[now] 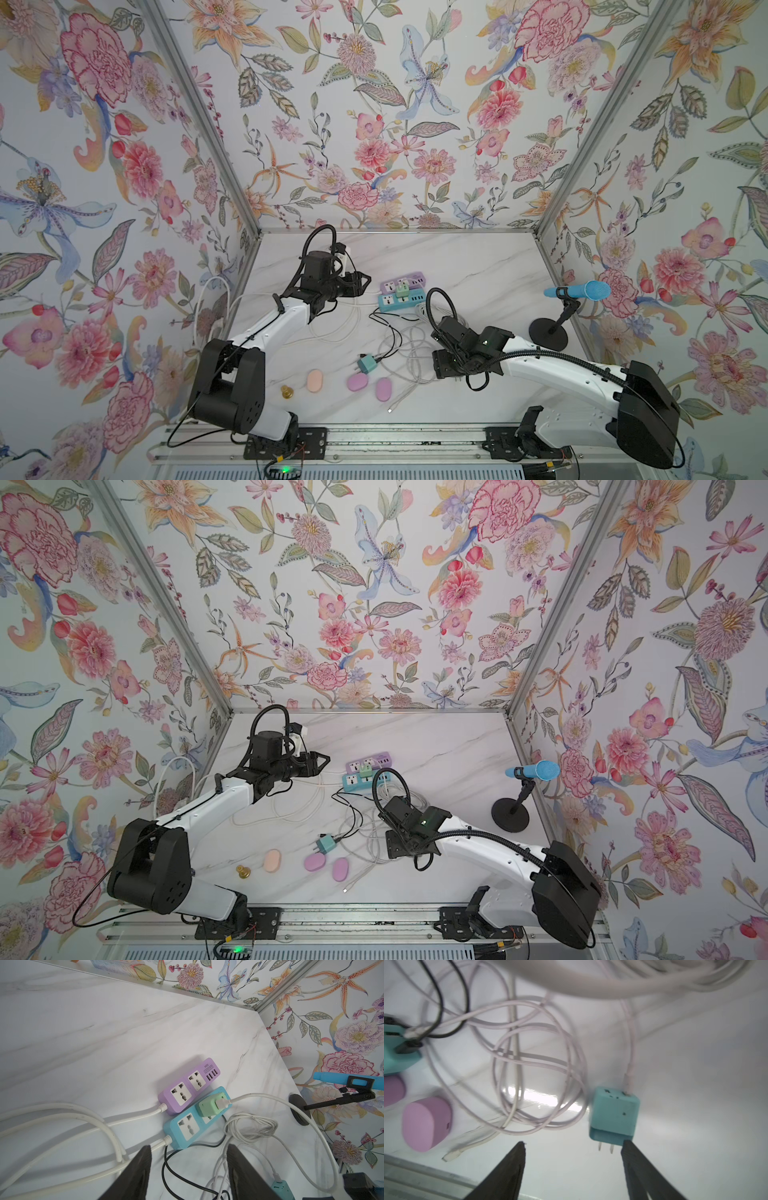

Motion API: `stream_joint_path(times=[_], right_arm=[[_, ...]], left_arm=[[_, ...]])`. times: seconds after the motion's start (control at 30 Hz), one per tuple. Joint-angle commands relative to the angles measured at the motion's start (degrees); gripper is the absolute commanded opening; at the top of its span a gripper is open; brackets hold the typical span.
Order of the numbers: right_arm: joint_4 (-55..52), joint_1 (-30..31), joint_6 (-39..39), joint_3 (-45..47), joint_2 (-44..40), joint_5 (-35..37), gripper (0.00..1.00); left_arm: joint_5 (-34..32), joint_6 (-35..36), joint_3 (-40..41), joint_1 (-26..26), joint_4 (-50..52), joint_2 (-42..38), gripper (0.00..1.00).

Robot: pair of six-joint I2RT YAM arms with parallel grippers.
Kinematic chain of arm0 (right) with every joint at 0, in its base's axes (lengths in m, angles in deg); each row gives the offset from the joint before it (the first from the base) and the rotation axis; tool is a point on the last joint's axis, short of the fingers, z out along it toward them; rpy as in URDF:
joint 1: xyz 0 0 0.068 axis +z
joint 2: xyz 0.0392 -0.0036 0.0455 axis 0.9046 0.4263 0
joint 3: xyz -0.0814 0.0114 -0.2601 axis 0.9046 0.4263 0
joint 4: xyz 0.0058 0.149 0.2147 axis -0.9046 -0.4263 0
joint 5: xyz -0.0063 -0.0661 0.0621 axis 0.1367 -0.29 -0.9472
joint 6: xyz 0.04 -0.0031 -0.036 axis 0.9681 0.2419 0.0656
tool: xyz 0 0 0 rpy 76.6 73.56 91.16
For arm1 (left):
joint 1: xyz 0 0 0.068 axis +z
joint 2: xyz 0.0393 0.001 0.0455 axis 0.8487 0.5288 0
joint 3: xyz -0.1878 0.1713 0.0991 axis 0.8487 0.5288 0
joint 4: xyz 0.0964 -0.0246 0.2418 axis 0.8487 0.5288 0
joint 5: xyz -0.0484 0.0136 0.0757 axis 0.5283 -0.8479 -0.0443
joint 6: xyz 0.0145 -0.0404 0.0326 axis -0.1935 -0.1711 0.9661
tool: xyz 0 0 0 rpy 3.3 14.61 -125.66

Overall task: Charge the bluetooth headset
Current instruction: Pick up the plug from the center of the board.

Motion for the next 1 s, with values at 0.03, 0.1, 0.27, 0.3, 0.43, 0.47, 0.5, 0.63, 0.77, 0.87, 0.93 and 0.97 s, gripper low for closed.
stream_joint_path(times=[0.03,0.1,0.27,0.3,0.43,0.47,0.5,0.63,0.77,0.87,0.93,0.97], right_arm=[[-1.69,-3.63,-1.02,0.12,1.95,1.85,0.73],[-0.36,-5.35,-1.68,0.58,2.66,1.16,0.72],[2.9,-8.28,-1.84,1.94,3.75,-2.33,0.7],[3.41,-8.29,-1.84,2.34,4.15,-2.43,0.7],[6.19,-8.47,-1.66,3.37,6.56,-3.85,0.69],[6.64,-8.48,-1.65,3.37,7.53,-4.17,0.68],[7.13,-8.29,-1.66,3.28,8.52,-4.19,0.68],[9.53,-8.0,-1.57,3.46,10.8,-4.1,0.58],[9.52,-7.82,-1.57,3.5,10.26,-3.26,0.28],[9.47,-7.81,-1.53,3.33,8.5,-3.79,0.13],[8.65,-7.13,-0.9,2.25,6.15,-4.53,0.1],[8.5,-6.52,-0.64,1.48,4.81,-4.46,0.1]], left_arm=[[1.02,-0.14,0.51,0.22,-0.49,-2.0,0.64],[1.25,-0.43,1.03,0.21,-0.68,-2.27,0.67],[1.45,-0.85,2.27,0.19,-1.3,-3.06,0.69],[1.31,-0.75,2.38,0.23,-1.31,-3.15,0.68],[1.39,-0.49,2.38,0.29,-0.96,-2.94,0.68],[1.56,-0.48,2.3,0.28,-0.98,-2.77,0.68],[1.74,-0.49,2.21,0.32,-0.92,-2.6,0.68],[2.18,-0.74,1.85,0.32,-0.89,-2.19,0.67],[2.52,-0.66,1.84,0.31,-0.73,-2.54,0.67],[3.02,0.02,1.76,0.24,-0.03,-3.14,0.67],[3.22,1.31,1.51,0.32,1.11,-3.97,0.66],[3.53,2.12,1.34,0.3,1.72,-4.52,0.66]])
